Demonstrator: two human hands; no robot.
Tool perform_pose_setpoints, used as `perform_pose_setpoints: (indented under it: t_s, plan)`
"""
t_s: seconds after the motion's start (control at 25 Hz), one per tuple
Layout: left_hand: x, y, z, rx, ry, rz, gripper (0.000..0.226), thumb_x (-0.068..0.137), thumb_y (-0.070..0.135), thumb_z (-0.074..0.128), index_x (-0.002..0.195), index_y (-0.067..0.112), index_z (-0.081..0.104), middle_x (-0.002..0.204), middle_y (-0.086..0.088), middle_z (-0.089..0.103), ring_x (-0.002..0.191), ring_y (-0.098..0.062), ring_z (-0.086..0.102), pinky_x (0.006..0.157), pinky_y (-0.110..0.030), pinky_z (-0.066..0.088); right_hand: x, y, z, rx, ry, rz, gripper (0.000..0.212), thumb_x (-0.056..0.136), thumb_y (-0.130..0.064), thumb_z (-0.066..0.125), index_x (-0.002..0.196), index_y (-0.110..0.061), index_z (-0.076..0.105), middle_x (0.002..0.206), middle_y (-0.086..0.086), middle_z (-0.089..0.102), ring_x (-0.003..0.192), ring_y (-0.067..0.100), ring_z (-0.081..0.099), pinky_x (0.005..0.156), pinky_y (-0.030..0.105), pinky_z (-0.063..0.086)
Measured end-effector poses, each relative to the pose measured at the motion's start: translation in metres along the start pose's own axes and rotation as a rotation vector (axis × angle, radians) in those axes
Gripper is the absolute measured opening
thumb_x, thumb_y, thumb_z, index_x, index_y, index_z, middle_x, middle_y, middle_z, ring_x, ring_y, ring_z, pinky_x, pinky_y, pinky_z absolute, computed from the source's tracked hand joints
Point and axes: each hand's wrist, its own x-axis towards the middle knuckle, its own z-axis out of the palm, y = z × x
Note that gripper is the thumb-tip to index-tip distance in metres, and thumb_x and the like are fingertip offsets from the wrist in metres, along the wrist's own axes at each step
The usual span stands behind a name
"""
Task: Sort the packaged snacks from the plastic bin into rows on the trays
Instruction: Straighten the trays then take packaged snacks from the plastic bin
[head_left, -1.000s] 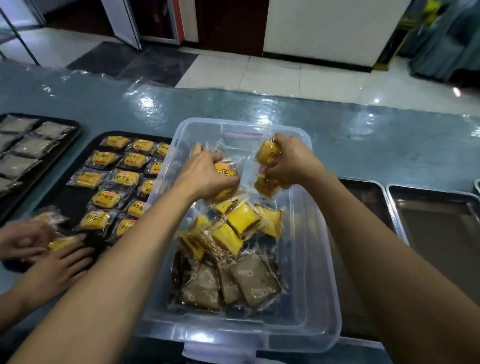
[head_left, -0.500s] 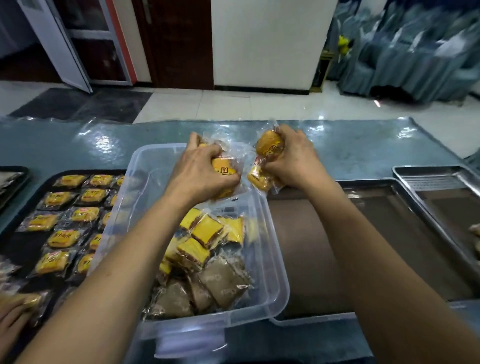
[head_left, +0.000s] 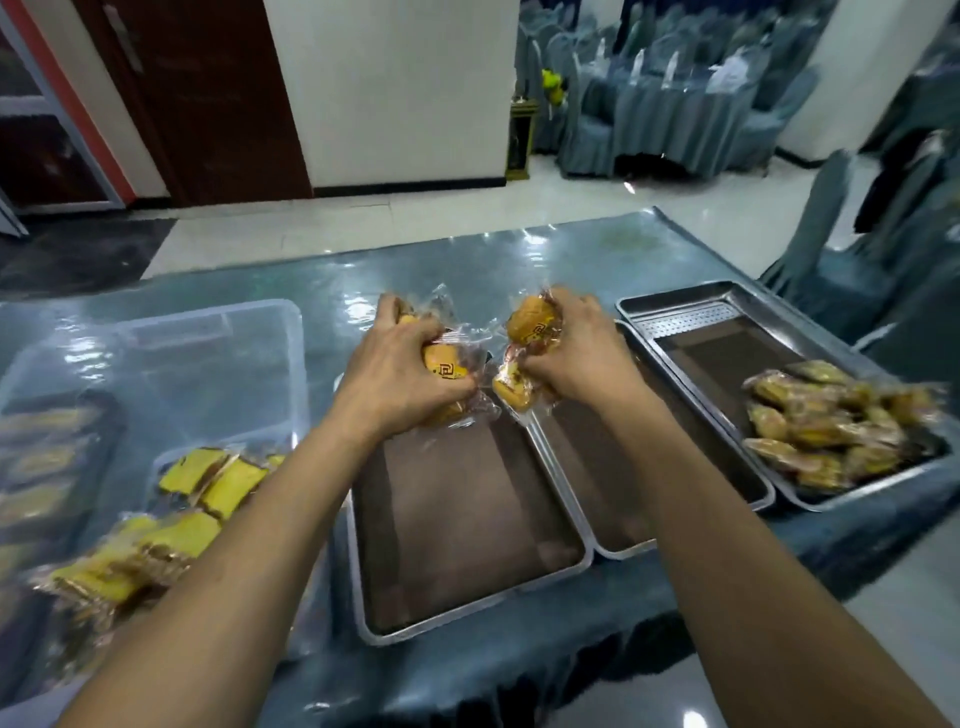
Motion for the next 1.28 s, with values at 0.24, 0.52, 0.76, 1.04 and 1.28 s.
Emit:
perform_pose_setpoints:
  t_s: [0.24,0.52,0.76,1.04,1.28]
  plan:
    - [0.011,0.096,0.097,-0.030,-0.107,0.050,0.038,0.065,0.054,0.078,0.089,0.027,0.066,0.109,0.001,0.036,0.093,-0.017,0.049,0.082,-0.037,0.052,-0.019,0.120,-0.061,-0.011,0.012,0.097,0.073,0.075,-0.025,0.085,0.137,-0.029,0.047,0.111,-0.004,0.040,0.101,0.014,0.044,0.096,0.035,0.042]
    - [0.027,0.179,0.192,-0.072,-0.224,0.138,0.036,0.068,0.053,0.079,0.085,0.027,0.061,0.111,0.003,0.034,0.097,-0.016,0.049,0.083,-0.034,0.051,-0.032,0.238,-0.111,-0.032,0.008,0.238,0.050,0.075,-0.025,0.083,0.110,-0.028,0.048,0.113,0.000,0.046,0.103,0.020,0.051,0.092,0.041,0.048]
    - [0.064,0.226,0.264,-0.113,-0.302,0.180,0.036,0.069,0.056,0.078,0.088,0.032,0.061,0.110,0.005,0.032,0.095,-0.012,0.049,0.079,-0.029,0.052,-0.011,0.319,-0.134,-0.044,0.010,0.309,0.048,0.075,-0.026,0.084,0.106,-0.027,0.047,0.115,0.002,0.048,0.106,0.021,0.051,0.096,0.044,0.049]
    - [0.125,0.266,0.349,-0.145,-0.340,0.111,0.037,0.065,0.059,0.075,0.086,0.032,0.060,0.108,0.005,0.031,0.090,-0.012,0.052,0.081,-0.038,0.056,0.045,0.404,-0.161,-0.075,0.008,0.364,0.048,0.072,-0.023,0.086,0.100,-0.031,0.048,0.113,-0.001,0.049,0.098,0.019,0.055,0.083,0.035,0.051]
    - [0.167,0.294,0.409,-0.198,-0.344,0.038,0.036,0.065,0.058,0.073,0.087,0.036,0.056,0.110,0.007,0.028,0.099,-0.022,0.052,0.087,-0.044,0.054,0.095,0.459,-0.172,-0.074,-0.034,0.416,0.050,0.074,-0.026,0.086,0.104,-0.033,0.047,0.128,0.001,0.047,0.107,0.021,0.057,0.087,0.036,0.054]
